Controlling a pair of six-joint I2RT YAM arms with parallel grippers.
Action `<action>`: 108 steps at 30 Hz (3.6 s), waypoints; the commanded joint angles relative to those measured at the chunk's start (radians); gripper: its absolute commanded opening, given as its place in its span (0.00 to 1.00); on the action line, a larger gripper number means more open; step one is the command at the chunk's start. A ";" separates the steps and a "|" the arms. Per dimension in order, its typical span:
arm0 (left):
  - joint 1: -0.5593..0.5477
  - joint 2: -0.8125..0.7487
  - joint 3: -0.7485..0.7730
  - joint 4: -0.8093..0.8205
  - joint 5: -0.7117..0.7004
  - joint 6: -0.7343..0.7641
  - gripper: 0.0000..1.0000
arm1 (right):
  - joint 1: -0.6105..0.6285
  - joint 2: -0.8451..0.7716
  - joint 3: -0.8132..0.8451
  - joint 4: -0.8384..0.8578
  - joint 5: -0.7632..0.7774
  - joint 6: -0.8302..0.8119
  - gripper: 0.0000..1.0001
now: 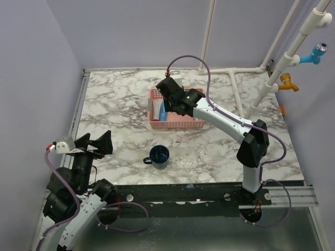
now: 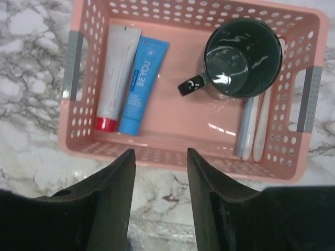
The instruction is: Prepare toiletry sets of a toothbrush and toothpaste on the tray
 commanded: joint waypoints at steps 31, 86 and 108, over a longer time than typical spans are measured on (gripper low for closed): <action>0.009 -0.018 -0.008 0.019 0.042 0.002 0.99 | -0.250 0.436 0.385 -0.025 0.075 0.452 0.58; 0.031 0.005 -0.008 0.018 0.044 0.008 0.99 | -0.309 0.323 0.261 0.126 -0.069 0.301 0.01; 0.031 0.014 -0.008 0.019 0.052 0.009 0.99 | -0.290 -0.170 -0.122 0.390 -0.215 -0.135 0.01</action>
